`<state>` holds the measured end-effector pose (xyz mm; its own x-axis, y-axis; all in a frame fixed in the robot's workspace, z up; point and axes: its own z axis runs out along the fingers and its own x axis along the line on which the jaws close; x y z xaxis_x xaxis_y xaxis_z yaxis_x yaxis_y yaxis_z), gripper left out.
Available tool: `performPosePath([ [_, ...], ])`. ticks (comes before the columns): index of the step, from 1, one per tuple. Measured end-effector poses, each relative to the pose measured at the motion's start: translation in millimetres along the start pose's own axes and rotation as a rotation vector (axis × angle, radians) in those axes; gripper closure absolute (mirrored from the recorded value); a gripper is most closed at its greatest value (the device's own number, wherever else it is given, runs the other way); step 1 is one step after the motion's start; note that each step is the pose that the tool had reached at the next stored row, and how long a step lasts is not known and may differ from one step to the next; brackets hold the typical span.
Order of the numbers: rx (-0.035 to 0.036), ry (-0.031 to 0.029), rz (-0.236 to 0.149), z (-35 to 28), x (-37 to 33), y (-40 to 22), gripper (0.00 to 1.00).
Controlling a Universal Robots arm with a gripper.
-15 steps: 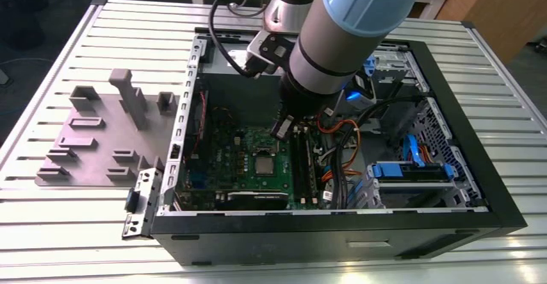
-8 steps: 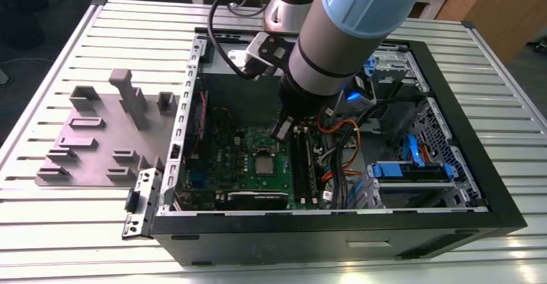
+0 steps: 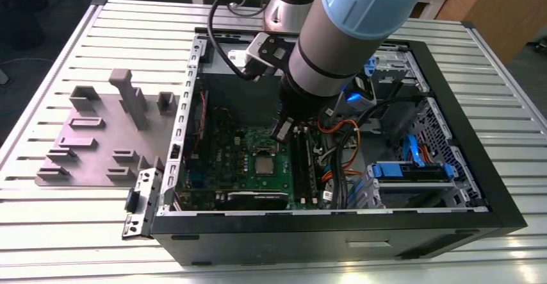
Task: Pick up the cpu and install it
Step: 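Close the cpu cover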
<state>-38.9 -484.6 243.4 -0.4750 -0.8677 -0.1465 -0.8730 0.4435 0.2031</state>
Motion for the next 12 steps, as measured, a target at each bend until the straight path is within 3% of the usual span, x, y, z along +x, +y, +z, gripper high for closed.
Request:
performPosePath([
  [12,0.0001,-0.0001,0.0,-0.6,2.3,-1.2,0.89],
])
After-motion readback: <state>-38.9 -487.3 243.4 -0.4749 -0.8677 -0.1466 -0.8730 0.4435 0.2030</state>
